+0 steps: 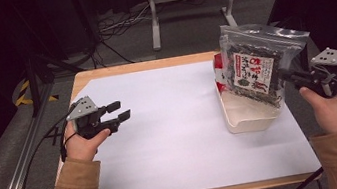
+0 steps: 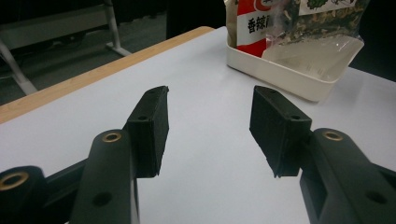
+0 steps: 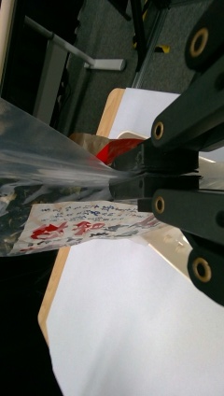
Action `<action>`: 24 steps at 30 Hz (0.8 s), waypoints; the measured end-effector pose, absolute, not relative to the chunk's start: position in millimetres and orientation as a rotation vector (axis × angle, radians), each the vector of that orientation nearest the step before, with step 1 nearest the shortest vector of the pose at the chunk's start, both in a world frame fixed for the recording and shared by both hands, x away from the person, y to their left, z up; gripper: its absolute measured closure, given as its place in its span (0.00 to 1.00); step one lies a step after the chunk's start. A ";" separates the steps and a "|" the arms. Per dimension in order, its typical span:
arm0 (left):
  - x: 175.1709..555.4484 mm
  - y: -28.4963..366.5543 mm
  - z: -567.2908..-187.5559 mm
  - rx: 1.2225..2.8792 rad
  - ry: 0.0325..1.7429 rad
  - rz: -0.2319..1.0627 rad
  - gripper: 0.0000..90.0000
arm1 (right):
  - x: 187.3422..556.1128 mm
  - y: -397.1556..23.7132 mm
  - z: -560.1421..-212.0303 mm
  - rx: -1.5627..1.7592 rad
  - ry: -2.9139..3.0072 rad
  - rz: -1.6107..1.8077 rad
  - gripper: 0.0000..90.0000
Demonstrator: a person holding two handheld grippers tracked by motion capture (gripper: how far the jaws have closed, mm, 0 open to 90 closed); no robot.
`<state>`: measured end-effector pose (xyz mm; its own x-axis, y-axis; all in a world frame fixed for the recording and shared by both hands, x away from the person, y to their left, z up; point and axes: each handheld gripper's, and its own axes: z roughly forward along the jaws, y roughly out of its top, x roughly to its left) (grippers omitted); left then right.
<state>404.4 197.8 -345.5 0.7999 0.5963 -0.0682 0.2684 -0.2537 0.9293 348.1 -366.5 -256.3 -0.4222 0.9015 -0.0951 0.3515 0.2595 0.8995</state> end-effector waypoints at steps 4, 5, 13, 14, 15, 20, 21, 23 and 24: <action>403.8 198.0 -345.3 1.843 0.664 0.352 0.53 | 348.8 -362.8 -257.8 1.126 1.919 1.106 0.97; 403.6 198.1 -345.1 1.842 0.663 0.353 0.53 | 349.0 -361.7 -257.9 1.119 1.926 1.100 0.97; 403.6 199.6 -344.7 1.841 0.659 0.357 0.53 | 355.6 -356.4 -270.7 1.146 1.983 1.063 0.97; 403.9 199.9 -344.7 1.842 0.658 0.359 0.53 | 356.6 -356.6 -272.9 1.152 1.987 1.064 0.97; 403.4 199.7 -345.0 1.839 0.667 0.348 0.53 | 358.0 -357.2 -276.2 1.158 1.998 1.069 0.97; 404.2 198.9 -345.6 1.841 0.665 0.348 0.53 | 360.7 -356.7 -283.3 1.161 2.026 1.065 0.97; 404.2 198.7 -345.6 1.841 0.666 0.348 0.53 | 361.9 -356.0 -285.7 1.162 2.035 1.058 0.97; 404.0 198.8 -345.4 1.840 0.666 0.347 0.53 | 363.4 -356.8 -288.6 1.173 2.036 1.062 0.97; 403.8 198.8 -345.4 1.840 0.666 0.349 0.53 | 363.7 -357.5 -289.4 1.179 2.037 1.065 0.97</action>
